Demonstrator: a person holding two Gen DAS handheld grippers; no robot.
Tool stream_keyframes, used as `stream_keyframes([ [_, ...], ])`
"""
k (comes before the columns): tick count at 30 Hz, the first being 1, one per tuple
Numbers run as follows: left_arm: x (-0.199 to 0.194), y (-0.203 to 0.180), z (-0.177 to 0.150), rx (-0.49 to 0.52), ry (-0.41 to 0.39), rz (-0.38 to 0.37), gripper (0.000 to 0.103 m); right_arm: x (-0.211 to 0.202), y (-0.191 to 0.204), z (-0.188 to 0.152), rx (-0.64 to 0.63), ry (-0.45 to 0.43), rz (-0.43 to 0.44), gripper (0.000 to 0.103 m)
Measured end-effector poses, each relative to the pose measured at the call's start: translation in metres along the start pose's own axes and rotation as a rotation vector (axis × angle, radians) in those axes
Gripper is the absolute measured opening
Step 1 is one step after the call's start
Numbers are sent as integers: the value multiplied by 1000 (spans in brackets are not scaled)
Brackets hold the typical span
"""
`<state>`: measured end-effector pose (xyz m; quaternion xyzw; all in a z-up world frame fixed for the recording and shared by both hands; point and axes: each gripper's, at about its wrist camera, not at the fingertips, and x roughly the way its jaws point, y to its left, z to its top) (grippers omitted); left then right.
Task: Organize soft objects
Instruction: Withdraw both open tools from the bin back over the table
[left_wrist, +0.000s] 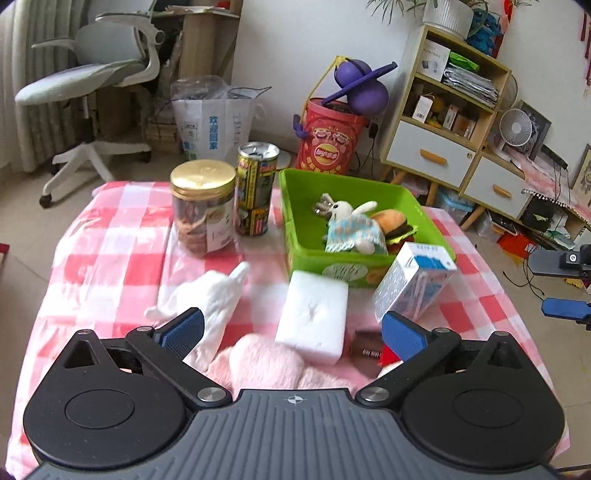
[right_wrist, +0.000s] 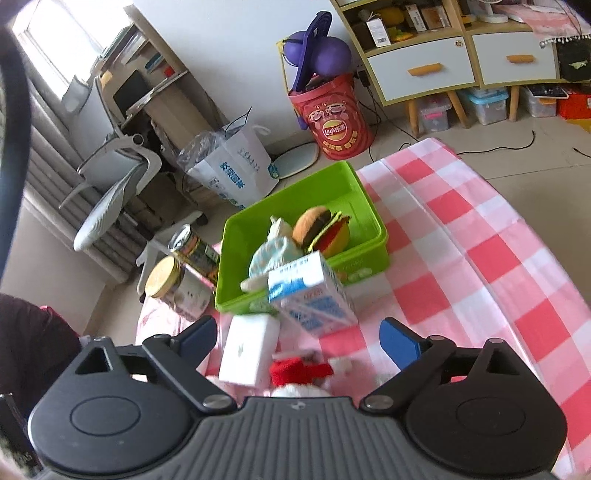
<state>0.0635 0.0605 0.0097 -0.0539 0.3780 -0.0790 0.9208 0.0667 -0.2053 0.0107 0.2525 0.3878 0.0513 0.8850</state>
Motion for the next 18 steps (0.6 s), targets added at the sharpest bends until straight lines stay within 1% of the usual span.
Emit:
stream_keyframes([
  [4, -6, 7, -7, -4, -14, 10, 98, 0, 3, -15, -15, 12, -4, 82],
  [7, -8, 11, -11, 4, -13, 29, 98, 2, 8, -23, -42, 33, -25, 82],
  [11, -11, 15, -14, 22, -19, 46, 98, 5, 16, -31, -86, 60, -51, 82],
  [14, -10, 18, -16, 29, -17, 52, 98, 10, 17, -37, -90, 92, -64, 82],
  [18, -9, 19, -19, 55, -13, 64, 98, 13, 17, -41, -101, 105, -86, 82],
])
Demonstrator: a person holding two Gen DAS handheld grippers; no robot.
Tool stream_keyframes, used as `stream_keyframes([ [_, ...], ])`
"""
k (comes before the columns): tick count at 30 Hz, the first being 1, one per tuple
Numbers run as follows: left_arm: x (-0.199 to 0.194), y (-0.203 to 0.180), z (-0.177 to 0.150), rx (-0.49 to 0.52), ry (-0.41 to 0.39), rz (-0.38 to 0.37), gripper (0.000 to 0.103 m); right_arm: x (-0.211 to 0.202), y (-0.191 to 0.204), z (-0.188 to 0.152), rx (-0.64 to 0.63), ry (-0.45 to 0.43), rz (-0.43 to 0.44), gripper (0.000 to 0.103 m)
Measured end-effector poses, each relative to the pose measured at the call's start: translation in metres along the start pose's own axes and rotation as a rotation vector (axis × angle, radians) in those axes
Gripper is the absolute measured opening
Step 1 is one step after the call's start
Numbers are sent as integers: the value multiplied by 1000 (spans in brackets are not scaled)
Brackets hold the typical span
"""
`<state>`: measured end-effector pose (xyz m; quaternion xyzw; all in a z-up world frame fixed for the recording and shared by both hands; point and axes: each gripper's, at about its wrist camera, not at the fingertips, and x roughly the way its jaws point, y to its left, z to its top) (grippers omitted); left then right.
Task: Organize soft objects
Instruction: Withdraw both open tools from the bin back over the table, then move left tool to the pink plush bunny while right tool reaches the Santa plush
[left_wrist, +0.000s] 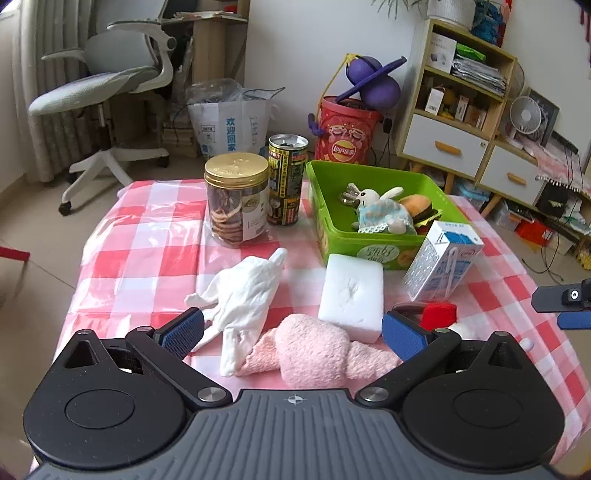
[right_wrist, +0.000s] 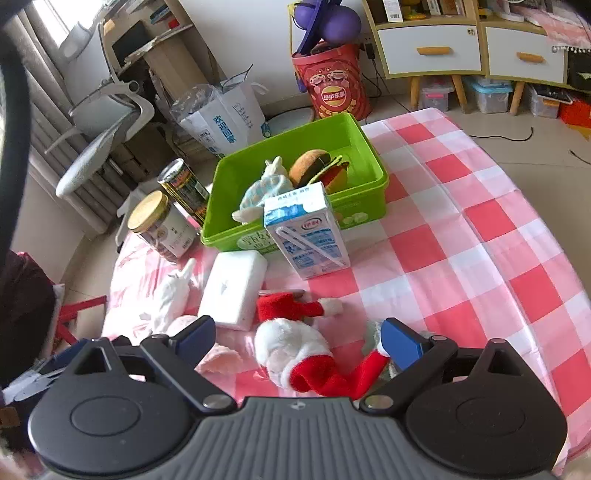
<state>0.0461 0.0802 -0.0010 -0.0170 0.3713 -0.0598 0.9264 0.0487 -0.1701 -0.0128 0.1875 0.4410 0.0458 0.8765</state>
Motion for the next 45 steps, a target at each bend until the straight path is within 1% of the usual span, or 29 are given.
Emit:
stream_keyframes([
  [3, 3, 3, -3, 15, 2, 10, 98, 1, -2, -1, 1, 3, -12, 82],
  [8, 10, 14, -10, 1, 40, -13, 98, 1, -7, -4, 1, 5, -32, 82],
  [11, 15, 21, -15, -2, 55, -13, 98, 4, -9, -8, -10, 18, -45, 83],
  [14, 19, 28, -20, -6, 63, -14, 98, 14, -13, -17, -10, 65, -53, 83],
  [18, 27, 34, -28, -11, 81, -34, 98, 25, -21, -27, -2, 124, -66, 83],
  [23, 36, 32, -34, -12, 105, -84, 98, 28, -26, -30, -7, 129, -83, 83],
  [27, 39, 19, -36, 29, 89, -118, 97, 27, -19, -30, -45, 109, -61, 83],
  [33, 46, -5, -40, 129, 62, -143, 95, 32, 3, -34, -142, 92, 11, 82],
  [37, 51, -18, -43, 184, 47, -135, 93, 37, 13, -36, -176, 83, 33, 82],
  [39, 54, -22, -44, 208, 48, -126, 88, 42, 17, -36, -183, 87, 37, 81],
  [43, 60, -27, -47, 242, 49, -120, 84, 53, 19, -36, -192, 93, 30, 80],
  [45, 63, -29, -48, 254, 46, -115, 83, 58, 20, -36, -195, 100, 22, 77],
])
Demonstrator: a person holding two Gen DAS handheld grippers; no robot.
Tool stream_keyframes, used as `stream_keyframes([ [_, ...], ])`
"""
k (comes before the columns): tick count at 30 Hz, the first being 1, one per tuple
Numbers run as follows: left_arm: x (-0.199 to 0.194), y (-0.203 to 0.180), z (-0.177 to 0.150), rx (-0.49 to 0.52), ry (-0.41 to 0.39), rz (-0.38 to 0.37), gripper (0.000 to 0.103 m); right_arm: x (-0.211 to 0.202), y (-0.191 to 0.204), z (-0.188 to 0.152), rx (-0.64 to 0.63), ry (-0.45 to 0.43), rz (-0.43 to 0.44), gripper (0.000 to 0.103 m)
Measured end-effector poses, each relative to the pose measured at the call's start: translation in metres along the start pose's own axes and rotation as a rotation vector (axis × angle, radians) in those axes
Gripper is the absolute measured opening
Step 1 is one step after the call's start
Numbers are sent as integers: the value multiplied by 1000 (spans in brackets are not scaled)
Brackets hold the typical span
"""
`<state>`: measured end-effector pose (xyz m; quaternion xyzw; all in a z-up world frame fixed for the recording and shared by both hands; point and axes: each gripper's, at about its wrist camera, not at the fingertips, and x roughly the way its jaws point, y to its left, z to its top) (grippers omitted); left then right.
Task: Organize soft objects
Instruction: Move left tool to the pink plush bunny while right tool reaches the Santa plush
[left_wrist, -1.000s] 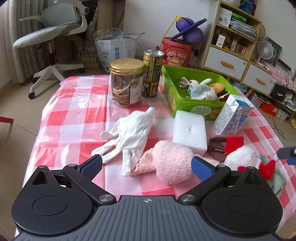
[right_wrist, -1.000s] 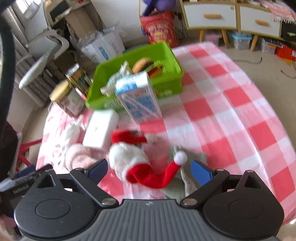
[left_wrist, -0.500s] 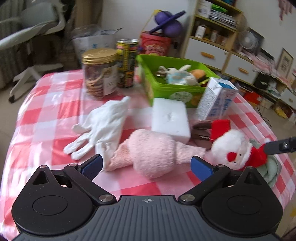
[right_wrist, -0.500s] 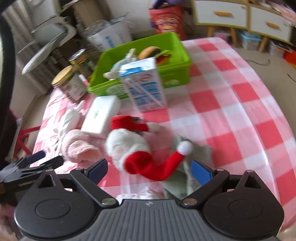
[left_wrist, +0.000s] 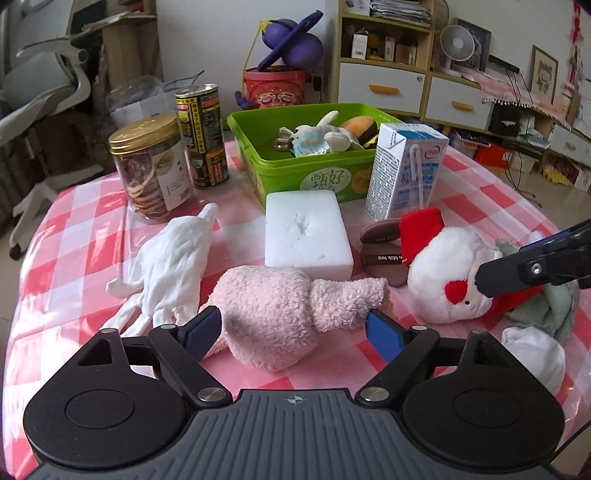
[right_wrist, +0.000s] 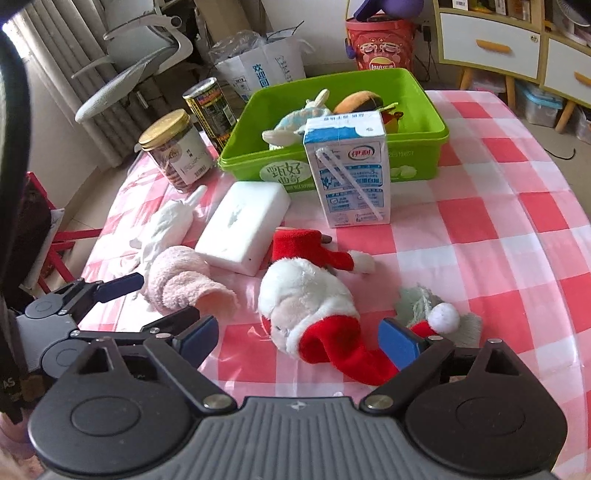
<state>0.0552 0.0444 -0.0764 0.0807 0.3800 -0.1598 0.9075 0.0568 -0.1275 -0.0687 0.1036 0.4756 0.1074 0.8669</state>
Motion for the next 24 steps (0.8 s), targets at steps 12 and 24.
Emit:
stream_keyframes([
  [12, 13, 4, 0, 2, -2, 31, 78, 23, 0, -1, -2, 49, -16, 65],
  [24, 18, 13, 3, -37, -4, 74, 64, 36, -10, 4, 64, 75, 17, 45],
])
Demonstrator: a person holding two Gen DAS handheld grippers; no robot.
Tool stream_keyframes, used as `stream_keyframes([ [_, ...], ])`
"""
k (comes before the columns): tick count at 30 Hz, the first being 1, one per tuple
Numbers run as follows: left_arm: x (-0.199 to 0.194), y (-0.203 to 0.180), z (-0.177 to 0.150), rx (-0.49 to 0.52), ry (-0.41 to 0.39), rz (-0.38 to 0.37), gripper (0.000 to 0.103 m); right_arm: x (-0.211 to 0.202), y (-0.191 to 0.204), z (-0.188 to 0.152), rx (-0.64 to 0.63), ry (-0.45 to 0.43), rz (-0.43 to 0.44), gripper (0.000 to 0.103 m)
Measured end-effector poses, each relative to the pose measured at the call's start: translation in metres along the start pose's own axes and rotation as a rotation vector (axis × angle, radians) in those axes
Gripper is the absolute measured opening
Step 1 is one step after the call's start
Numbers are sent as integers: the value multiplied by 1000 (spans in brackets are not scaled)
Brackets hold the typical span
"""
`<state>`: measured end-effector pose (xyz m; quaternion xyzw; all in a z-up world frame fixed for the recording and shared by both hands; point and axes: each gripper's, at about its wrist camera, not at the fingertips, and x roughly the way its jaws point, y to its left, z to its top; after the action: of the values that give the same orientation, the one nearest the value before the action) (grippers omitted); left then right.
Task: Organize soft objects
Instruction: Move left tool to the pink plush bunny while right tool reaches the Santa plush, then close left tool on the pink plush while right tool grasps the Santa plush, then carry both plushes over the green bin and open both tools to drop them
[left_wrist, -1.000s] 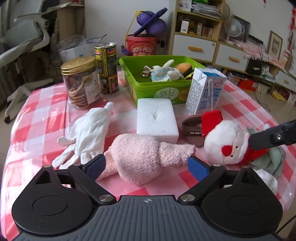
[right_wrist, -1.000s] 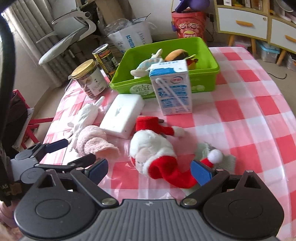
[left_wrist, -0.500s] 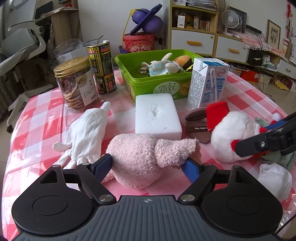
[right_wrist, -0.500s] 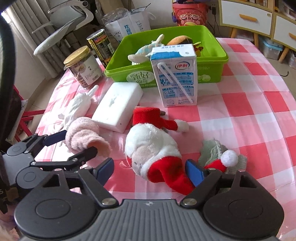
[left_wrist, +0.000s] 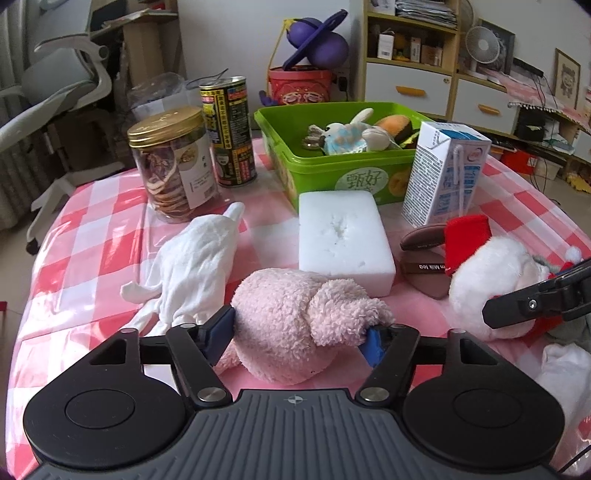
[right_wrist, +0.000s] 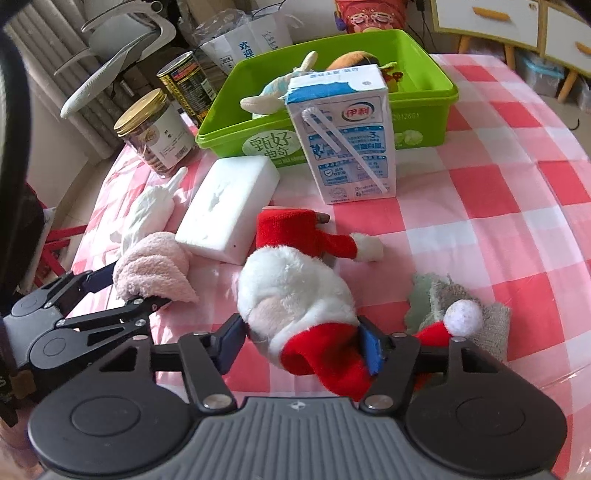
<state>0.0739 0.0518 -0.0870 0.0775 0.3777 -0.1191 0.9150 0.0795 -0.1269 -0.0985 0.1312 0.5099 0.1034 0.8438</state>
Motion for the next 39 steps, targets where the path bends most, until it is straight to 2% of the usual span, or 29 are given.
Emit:
stream_keyframes([
  [6, -2, 3, 4, -32, 8, 2, 59, -5, -5, 2, 28, -10, 27, 37],
  [11, -6, 8, 7, -86, 28, -28, 58, -15, -8, 3, 54, -23, 71, 37],
  [17, -14, 6, 11, -114, 24, -46, 57, -28, -15, 4, 92, -42, 103, 37],
  [24, -19, 5, 13, -152, 57, -74, 57, -45, -28, 6, 152, -75, 136, 37],
  [39, -45, 2, 28, -211, -24, -114, 57, -78, -57, 13, 265, -163, 216, 37],
])
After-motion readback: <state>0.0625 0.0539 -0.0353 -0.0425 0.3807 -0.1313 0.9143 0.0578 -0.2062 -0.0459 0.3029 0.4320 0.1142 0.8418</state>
